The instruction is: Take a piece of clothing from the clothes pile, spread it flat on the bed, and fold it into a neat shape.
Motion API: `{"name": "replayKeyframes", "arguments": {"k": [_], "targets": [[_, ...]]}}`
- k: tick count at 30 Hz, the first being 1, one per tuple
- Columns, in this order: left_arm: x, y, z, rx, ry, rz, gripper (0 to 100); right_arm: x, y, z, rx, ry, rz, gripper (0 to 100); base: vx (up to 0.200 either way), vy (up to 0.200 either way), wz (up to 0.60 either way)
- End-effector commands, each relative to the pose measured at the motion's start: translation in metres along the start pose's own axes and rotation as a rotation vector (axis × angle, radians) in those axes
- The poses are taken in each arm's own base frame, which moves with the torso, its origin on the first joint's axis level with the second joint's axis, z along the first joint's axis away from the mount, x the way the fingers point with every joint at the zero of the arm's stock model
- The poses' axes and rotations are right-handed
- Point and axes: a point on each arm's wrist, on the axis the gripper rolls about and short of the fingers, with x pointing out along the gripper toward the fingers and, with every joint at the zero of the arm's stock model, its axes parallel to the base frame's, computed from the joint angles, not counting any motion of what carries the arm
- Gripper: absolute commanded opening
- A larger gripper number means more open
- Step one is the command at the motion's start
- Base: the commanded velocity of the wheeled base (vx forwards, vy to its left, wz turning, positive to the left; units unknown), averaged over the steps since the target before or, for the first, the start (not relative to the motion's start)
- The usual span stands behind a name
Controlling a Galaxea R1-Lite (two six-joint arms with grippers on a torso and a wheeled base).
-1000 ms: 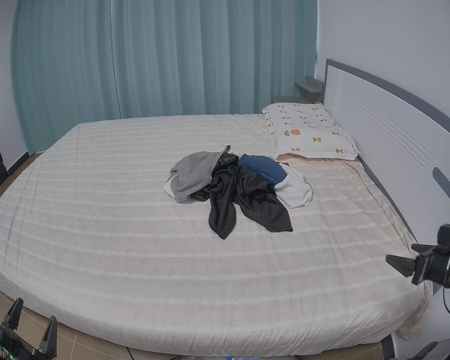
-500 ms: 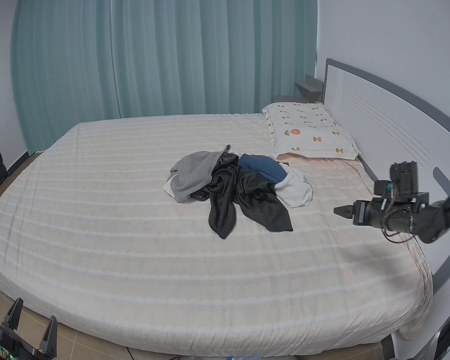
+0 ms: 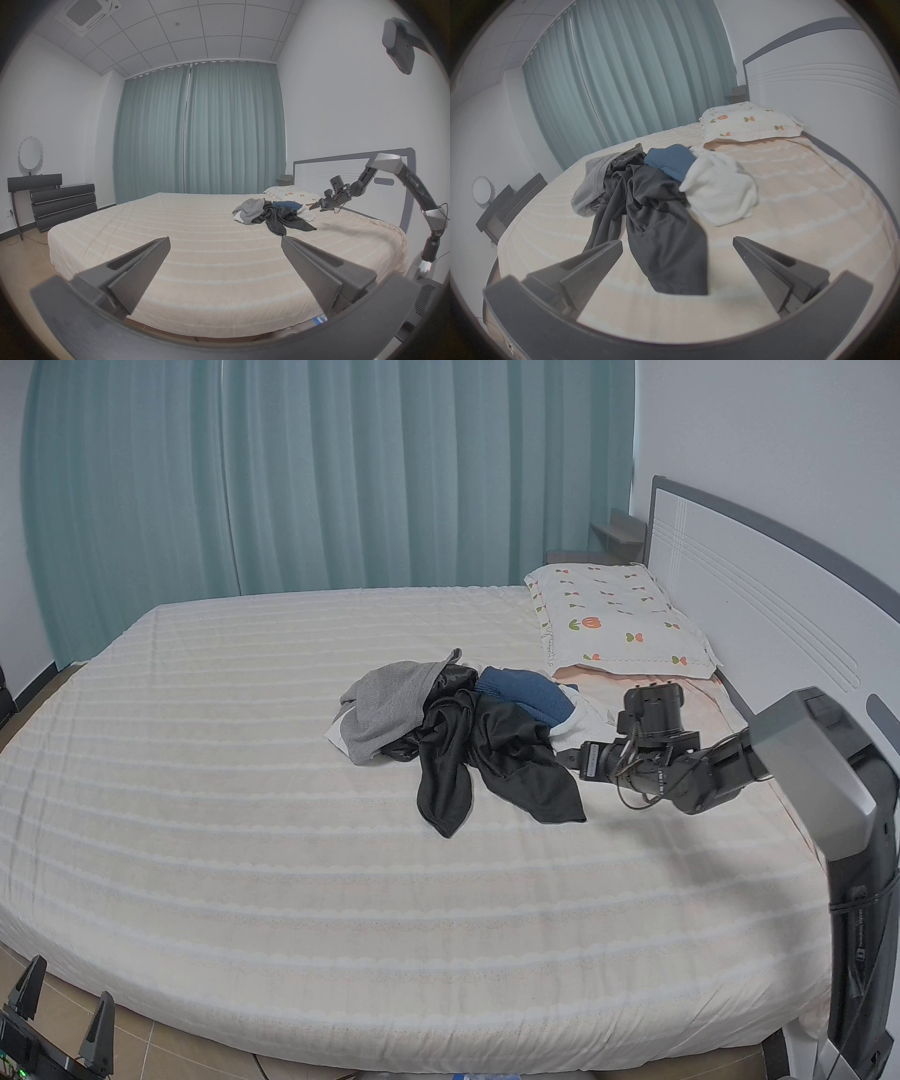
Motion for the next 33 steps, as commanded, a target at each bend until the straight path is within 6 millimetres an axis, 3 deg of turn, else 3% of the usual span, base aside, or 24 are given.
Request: {"name": "replayKeyframes", "arguments": {"k": [1,7,13,14,20,25,33], "targets": [[0.0,0.0,-0.005,-0.001,0.001,0.0,100,0.059,0.015,-0.056,-0.013,0.07,-0.007,100,0.0,0.0,0.0],[0.0,0.0,-0.005,-0.001,0.001,0.0,100,0.073,0.013,-0.06,-0.012,0.046,-0.047,100,0.0,0.0,0.0],[0.0,0.0,-0.005,-0.001,0.001,0.001,100,0.073,0.007,-0.059,-0.008,0.052,-0.06,100,0.0,0.0,0.0],[0.0,0.0,-0.005,-0.001,0.0,0.001,100,0.074,0.007,-0.059,-0.008,0.055,-0.061,0,0.0,0.0,0.0],[0.0,0.0,-0.005,-0.001,0.001,0.0,100,0.075,0.011,-0.064,-0.01,0.063,-0.055,0,0.0,0.0,0.0],[0.0,0.0,-0.005,-0.001,0.0,0.0,100,0.069,0.018,-0.053,0.029,0.039,-0.042,0,0.0,0.0,0.0],[0.0,0.0,-0.005,-0.001,0.001,0.0,100,0.036,0.021,-0.035,0.173,0.088,0.016,0,0.0,0.0,0.0]]}}
